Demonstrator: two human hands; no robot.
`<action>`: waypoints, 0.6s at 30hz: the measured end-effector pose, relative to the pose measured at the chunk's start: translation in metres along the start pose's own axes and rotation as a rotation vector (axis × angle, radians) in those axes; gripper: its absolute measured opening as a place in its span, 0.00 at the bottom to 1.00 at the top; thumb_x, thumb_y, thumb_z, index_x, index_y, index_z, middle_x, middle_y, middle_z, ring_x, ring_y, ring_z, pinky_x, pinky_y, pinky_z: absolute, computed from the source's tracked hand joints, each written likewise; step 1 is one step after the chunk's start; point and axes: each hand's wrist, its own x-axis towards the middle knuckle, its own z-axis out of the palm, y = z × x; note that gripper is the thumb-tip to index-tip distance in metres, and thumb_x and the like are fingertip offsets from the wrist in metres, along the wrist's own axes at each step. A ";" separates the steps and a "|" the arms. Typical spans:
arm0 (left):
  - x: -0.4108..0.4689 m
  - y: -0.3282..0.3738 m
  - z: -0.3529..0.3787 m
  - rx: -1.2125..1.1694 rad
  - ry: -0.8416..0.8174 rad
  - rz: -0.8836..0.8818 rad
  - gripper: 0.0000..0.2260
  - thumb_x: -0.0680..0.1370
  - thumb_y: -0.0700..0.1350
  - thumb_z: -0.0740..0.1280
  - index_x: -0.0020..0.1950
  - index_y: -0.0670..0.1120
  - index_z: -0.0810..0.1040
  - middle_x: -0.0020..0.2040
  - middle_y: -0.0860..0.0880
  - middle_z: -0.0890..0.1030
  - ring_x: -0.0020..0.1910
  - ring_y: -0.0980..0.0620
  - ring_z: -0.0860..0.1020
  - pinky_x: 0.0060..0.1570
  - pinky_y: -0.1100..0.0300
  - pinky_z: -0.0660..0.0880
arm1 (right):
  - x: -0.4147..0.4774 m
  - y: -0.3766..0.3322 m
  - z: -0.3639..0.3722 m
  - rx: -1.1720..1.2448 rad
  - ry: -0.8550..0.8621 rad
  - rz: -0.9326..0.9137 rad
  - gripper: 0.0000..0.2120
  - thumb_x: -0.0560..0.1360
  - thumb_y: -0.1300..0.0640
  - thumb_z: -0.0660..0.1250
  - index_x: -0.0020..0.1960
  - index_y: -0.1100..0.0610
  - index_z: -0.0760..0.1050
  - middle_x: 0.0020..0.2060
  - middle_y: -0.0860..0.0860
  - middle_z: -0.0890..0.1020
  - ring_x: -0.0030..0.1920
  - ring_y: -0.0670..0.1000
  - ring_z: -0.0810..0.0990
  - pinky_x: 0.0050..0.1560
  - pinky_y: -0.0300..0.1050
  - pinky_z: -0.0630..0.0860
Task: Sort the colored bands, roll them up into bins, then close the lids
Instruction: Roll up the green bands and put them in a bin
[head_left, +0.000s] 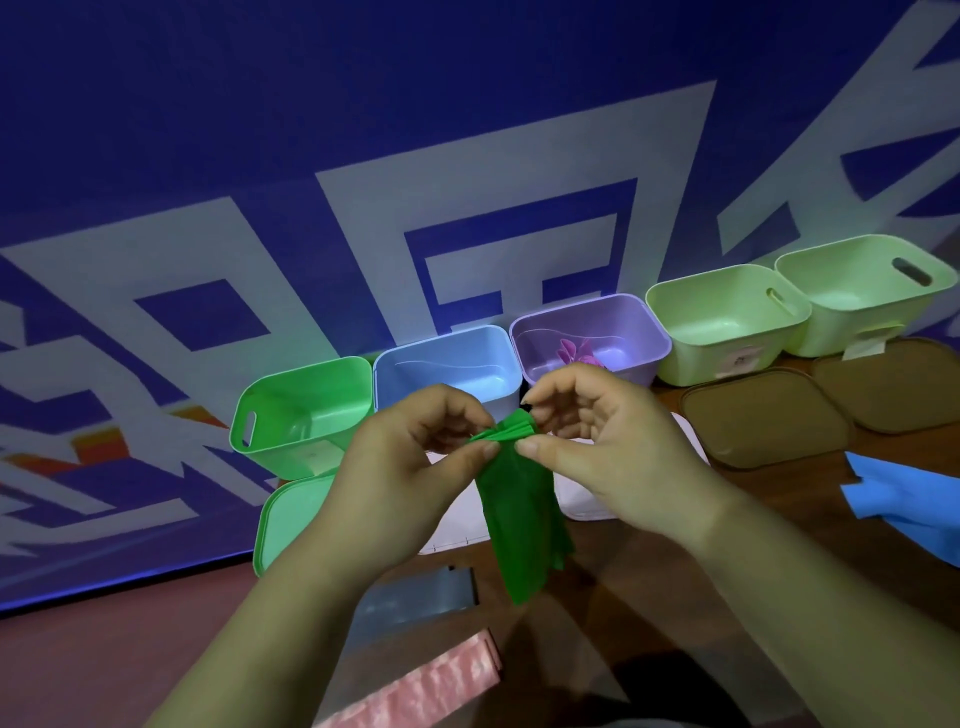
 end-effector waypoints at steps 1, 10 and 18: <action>0.000 -0.001 -0.001 -0.016 0.004 0.001 0.12 0.73 0.37 0.75 0.44 0.55 0.79 0.39 0.55 0.83 0.40 0.53 0.81 0.45 0.57 0.79 | 0.000 -0.001 0.002 0.005 0.005 -0.005 0.17 0.69 0.62 0.78 0.49 0.44 0.78 0.46 0.45 0.83 0.49 0.48 0.83 0.55 0.46 0.80; -0.005 -0.006 -0.003 -0.235 0.016 -0.004 0.14 0.70 0.35 0.77 0.42 0.53 0.78 0.40 0.49 0.83 0.39 0.46 0.81 0.46 0.48 0.80 | -0.002 -0.016 0.009 -0.010 -0.033 -0.035 0.15 0.70 0.65 0.76 0.49 0.47 0.81 0.41 0.46 0.84 0.39 0.45 0.81 0.45 0.41 0.78; -0.004 -0.007 0.003 -0.556 0.106 -0.001 0.10 0.72 0.29 0.72 0.43 0.39 0.72 0.37 0.45 0.80 0.37 0.50 0.79 0.41 0.62 0.78 | 0.005 -0.037 -0.003 -0.246 -0.151 -0.072 0.16 0.72 0.64 0.75 0.53 0.45 0.82 0.45 0.46 0.83 0.46 0.46 0.83 0.52 0.42 0.80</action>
